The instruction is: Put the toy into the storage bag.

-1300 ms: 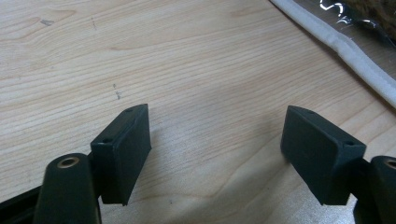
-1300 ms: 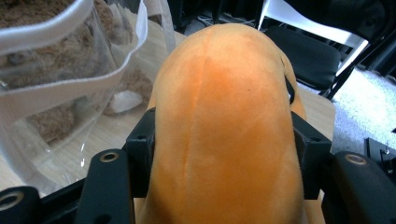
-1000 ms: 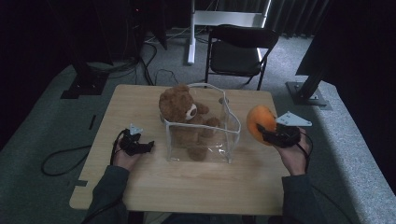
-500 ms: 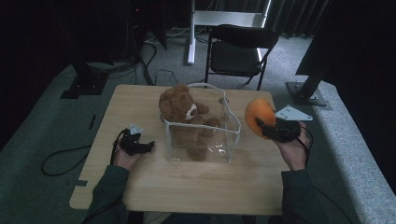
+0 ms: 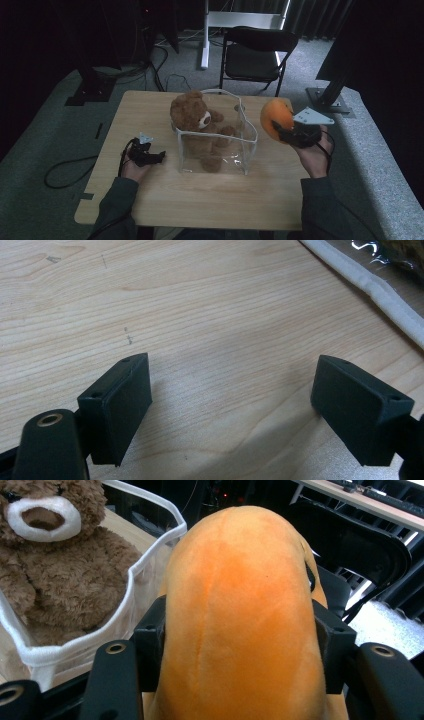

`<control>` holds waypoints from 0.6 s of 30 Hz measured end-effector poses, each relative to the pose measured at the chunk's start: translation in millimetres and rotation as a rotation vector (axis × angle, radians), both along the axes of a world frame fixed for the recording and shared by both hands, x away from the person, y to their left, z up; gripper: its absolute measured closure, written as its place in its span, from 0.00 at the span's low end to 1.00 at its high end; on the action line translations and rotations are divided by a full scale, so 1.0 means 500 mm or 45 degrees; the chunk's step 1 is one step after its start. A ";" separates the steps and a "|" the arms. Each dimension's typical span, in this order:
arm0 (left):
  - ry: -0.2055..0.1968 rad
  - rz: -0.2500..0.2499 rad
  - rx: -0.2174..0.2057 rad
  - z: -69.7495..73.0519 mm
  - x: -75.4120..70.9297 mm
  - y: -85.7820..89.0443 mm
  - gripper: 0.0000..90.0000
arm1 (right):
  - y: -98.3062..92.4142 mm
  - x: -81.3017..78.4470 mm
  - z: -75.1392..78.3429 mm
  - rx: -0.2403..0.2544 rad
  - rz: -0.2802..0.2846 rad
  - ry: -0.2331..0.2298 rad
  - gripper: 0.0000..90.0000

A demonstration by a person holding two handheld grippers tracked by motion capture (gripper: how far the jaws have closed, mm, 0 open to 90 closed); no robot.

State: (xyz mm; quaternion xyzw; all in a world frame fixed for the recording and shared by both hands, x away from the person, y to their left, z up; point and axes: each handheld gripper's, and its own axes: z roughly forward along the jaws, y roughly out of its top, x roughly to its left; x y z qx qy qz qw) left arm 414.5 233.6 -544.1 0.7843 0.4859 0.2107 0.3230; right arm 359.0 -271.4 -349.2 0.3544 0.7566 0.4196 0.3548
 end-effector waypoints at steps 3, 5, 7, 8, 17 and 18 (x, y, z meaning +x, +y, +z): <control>0.001 0.000 0.000 0.000 0.000 0.000 0.19 | 0.002 0.000 0.006 -0.004 0.004 -0.009 0.44; 0.002 0.002 0.001 0.000 0.000 0.000 0.19 | 0.004 0.000 0.010 -0.004 0.004 -0.013 0.44; 0.002 0.004 0.000 0.000 0.001 0.000 0.18 | 0.005 -0.001 0.013 -0.009 0.008 -0.019 0.44; 0.003 0.004 0.000 0.000 0.001 0.000 0.18 | 0.005 -0.001 0.015 -0.010 0.011 -0.020 0.44; 0.002 0.006 0.000 0.000 0.001 0.000 0.18 | 0.009 -0.003 0.030 -0.018 0.015 -0.043 0.44; 0.002 0.006 0.000 0.000 0.001 0.000 0.18 | 0.009 -0.004 0.031 -0.016 0.017 -0.045 0.44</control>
